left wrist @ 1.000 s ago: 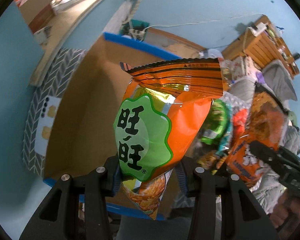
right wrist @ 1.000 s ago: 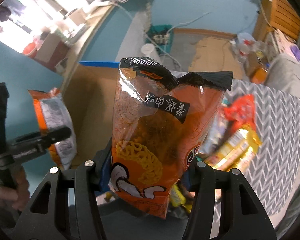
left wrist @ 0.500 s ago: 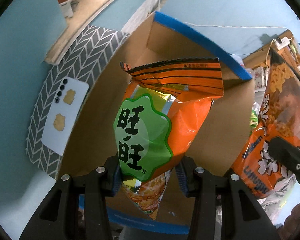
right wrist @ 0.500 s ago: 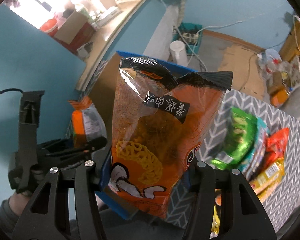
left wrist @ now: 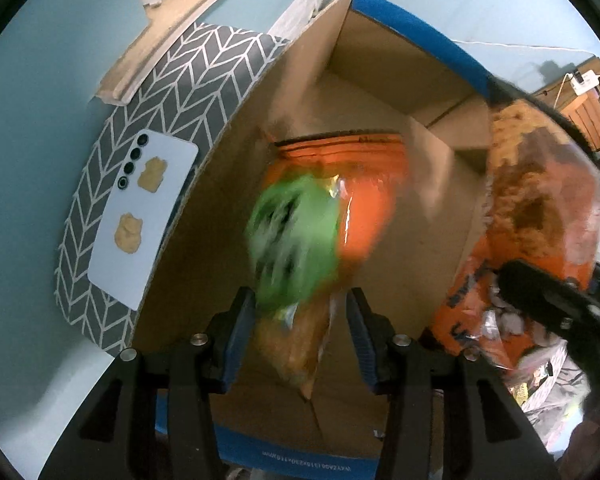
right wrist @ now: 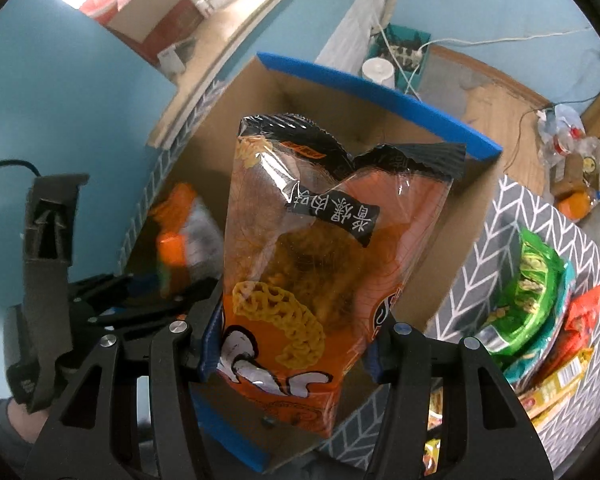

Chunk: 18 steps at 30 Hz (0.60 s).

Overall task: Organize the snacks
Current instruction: 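Open both tools to drop the two bags into the box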

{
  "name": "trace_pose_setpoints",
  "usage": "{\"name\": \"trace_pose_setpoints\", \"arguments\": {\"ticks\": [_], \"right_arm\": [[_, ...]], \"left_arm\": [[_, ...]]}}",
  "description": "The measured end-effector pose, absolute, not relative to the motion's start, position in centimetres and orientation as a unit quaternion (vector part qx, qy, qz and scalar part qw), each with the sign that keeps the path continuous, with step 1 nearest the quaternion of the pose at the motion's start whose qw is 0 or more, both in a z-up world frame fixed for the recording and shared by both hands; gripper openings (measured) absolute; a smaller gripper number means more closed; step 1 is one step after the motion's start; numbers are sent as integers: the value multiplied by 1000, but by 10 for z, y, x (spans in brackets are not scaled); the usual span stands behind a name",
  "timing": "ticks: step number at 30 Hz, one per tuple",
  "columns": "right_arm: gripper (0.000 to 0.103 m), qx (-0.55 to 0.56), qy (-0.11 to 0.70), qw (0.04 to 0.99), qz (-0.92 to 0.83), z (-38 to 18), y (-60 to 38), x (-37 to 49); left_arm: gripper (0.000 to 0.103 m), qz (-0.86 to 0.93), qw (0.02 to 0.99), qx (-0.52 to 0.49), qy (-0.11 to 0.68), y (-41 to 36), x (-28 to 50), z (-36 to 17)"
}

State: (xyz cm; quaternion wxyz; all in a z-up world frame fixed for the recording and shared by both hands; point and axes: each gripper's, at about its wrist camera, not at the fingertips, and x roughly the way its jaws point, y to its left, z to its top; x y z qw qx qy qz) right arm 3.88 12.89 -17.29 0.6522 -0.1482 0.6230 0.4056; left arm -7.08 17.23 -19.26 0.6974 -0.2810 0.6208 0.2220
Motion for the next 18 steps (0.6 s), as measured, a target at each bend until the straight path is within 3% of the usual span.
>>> {"name": "trace_pose_setpoints", "arguments": {"ticks": [4,14,16,18], "right_arm": [[55,-161,634,642,400,-189,137,38],[57,-195,636,633,395,-206,154,34],[61,-193,634,635,397,-202,153,36],[73,-193,628,644,392,-198,149,38]], "left_arm": [[56,228,697,-284,618,171,-75,-191],[57,241,690,-309,609,170,-96,-182],[57,244,692,-307,607,169,-100,-176],[57,246,693,-306,604,168,-103,-171]]}}
